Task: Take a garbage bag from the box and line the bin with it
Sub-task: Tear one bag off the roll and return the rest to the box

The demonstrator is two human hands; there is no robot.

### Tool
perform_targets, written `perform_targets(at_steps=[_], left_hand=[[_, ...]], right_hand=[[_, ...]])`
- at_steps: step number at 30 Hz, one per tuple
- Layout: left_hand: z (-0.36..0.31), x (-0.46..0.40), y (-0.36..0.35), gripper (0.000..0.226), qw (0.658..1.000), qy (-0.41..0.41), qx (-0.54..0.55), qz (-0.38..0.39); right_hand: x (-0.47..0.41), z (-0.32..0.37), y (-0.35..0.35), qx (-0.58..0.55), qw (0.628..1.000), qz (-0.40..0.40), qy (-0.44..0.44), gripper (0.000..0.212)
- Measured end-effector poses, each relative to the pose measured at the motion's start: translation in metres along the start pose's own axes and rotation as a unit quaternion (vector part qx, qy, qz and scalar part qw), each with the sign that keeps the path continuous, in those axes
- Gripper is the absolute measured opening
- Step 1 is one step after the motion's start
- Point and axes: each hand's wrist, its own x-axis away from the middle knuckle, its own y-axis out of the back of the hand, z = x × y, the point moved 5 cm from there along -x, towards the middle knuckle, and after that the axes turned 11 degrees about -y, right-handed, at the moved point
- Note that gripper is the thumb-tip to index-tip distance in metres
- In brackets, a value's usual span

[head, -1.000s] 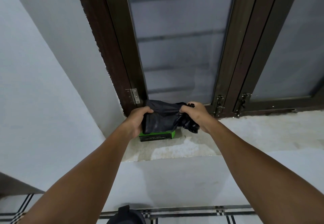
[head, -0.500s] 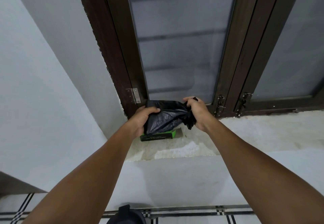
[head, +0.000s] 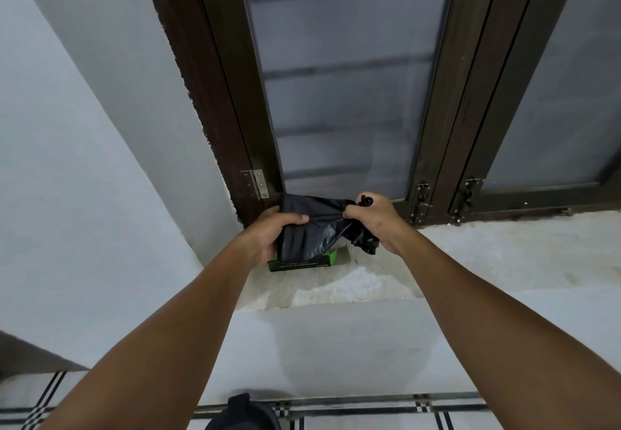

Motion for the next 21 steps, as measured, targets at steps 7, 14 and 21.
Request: perform_targets(at_steps=[7, 14, 21], left_hand=[[0.0, 0.001, -0.002, 0.044, 1.0, 0.022, -0.006, -0.011], [0.0, -0.001, -0.002, 0.041, 1.0, 0.027, -0.001, 0.006], [-0.002, -0.005, 0.0, 0.045, 1.0, 0.013, -0.006, -0.011]], right_hand=[[-0.006, -0.002, 0.0, -0.03, 0.999, -0.026, -0.006, 0.029], [-0.009, 0.001, 0.003, -0.047, 0.998, -0.033, -0.025, 0.029], [-0.004, 0.001, 0.0, -0.057, 0.998, 0.029, -0.009, 0.026]])
